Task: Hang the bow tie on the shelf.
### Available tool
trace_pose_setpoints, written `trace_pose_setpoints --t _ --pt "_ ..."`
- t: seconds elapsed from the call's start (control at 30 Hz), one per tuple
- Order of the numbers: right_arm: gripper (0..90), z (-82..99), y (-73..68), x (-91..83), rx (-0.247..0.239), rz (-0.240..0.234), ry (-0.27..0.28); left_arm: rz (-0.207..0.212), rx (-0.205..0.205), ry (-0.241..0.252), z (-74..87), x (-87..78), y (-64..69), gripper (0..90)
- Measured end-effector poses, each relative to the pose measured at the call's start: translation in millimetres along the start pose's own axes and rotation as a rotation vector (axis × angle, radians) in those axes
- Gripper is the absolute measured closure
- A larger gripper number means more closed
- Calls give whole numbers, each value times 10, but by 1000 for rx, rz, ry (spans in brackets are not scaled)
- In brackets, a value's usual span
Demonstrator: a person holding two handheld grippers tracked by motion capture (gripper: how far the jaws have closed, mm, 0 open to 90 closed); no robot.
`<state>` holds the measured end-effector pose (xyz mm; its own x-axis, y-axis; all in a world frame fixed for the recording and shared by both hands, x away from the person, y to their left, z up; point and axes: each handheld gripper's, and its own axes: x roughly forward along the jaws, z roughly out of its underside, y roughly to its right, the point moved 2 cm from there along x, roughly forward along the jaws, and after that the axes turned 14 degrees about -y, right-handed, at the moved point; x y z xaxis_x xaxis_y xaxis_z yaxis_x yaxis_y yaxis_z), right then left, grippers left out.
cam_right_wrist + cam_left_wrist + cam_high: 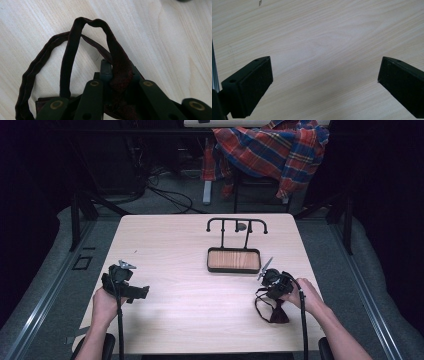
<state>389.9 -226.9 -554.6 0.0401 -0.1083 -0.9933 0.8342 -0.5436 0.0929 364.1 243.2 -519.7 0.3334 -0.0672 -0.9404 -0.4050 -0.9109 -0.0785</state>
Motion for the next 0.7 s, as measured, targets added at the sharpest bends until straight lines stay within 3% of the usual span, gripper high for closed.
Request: trace_pose_setpoints --t 0.3,0.53,0.6,0.7 --pt "866 29 31 -31 52 26 3 0 -3 0 4 -1 -3 0" --pt "877 71 64 -122 122 28 55 -1 -1 -2 5 0 -4 0" --pt "878 89 88 -167 115 35 46 -1 -1 -2 5 0 -3 0" --pt "878 107 76 -193 143 37 86 0 -1 -2 5 0 -4 0"
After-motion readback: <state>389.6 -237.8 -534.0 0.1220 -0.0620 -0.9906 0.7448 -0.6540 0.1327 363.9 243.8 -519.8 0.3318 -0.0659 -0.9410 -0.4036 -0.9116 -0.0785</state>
